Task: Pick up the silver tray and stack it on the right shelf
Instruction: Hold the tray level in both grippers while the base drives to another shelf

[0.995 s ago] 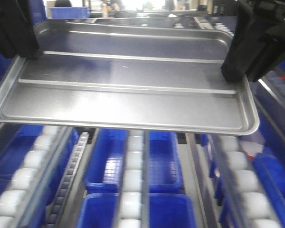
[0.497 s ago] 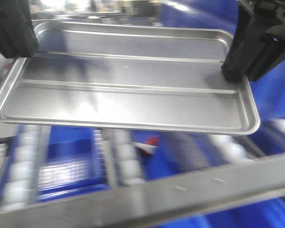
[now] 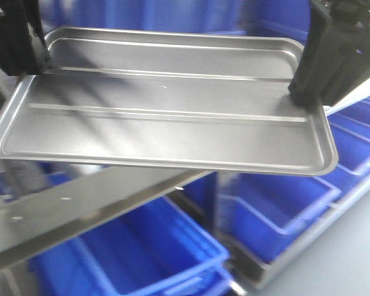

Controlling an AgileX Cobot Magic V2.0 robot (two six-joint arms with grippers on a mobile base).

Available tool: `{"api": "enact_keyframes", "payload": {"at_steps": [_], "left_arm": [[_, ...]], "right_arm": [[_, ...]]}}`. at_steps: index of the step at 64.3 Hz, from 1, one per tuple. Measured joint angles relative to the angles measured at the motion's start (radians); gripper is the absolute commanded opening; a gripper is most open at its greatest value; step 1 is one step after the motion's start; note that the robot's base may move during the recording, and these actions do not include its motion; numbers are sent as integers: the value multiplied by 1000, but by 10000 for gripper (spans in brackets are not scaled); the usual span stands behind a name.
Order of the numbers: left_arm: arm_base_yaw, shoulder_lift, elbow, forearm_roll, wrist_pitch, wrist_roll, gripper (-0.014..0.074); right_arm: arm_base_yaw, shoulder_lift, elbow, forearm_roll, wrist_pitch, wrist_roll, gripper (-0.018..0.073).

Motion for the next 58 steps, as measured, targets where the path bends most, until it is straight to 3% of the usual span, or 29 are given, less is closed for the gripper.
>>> {"api": "enact_keyframes", "payload": {"at_steps": [58], "left_arm": [[0,0,0,0,0,0,-101]], "right_arm": [[0,0,0,-6,1,0,57]]}}
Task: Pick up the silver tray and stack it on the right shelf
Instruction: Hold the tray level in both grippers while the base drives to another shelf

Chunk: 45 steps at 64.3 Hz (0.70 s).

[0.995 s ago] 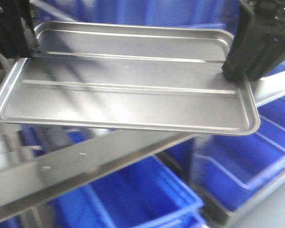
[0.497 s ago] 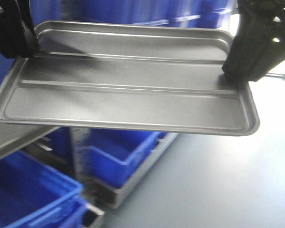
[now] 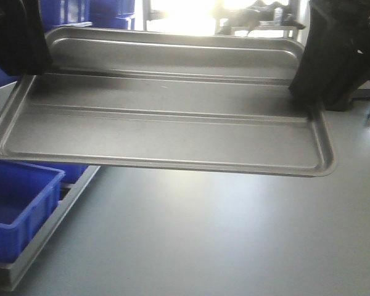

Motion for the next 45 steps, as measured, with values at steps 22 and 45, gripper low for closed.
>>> {"api": "enact_keyframes", "payload": {"at_steps": [22,45], "left_arm": [[0,0,0,0,1,0,-101],[0,0,0,0,5,0,-101]], "right_arm": [[0,0,0,0,3,0,57],[0,0,0,6,3,0,57]]}}
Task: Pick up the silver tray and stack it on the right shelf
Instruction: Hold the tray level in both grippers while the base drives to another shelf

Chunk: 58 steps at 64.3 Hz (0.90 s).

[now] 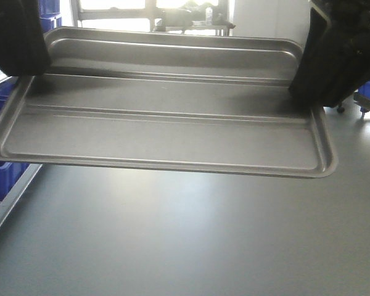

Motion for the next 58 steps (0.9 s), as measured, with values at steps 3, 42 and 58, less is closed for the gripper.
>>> {"api": "enact_keyframes", "payload": {"at_steps": [3,42,58], "left_arm": [[0,0,0,-2,0,0,-101],[0,0,0,-3,0,0,-101],[0,0,0,-3,0,0,-101]], "right_arm": [[0,0,0,0,0,0,57],[0,0,0,0,2,0,57],[0,0,0,0,2,0,57]]}}
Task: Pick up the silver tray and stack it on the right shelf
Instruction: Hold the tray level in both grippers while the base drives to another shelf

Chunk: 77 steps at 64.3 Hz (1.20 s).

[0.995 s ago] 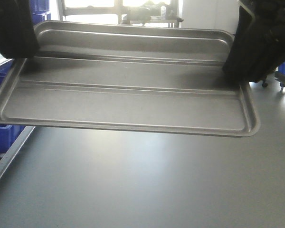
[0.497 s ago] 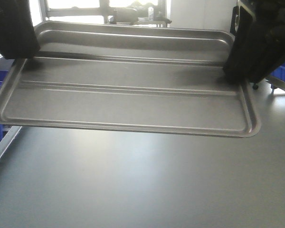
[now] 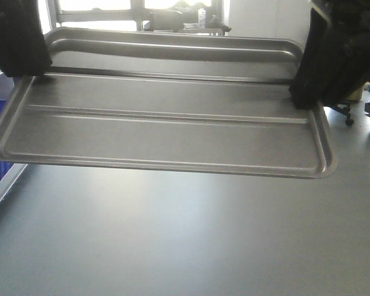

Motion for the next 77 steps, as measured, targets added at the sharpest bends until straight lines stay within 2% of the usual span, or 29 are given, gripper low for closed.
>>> {"api": "enact_keyframes", "payload": {"at_steps": [77], "left_arm": [[0,0,0,0,1,0,-101]], "right_arm": [[0,0,0,0,-2,0,57]]}}
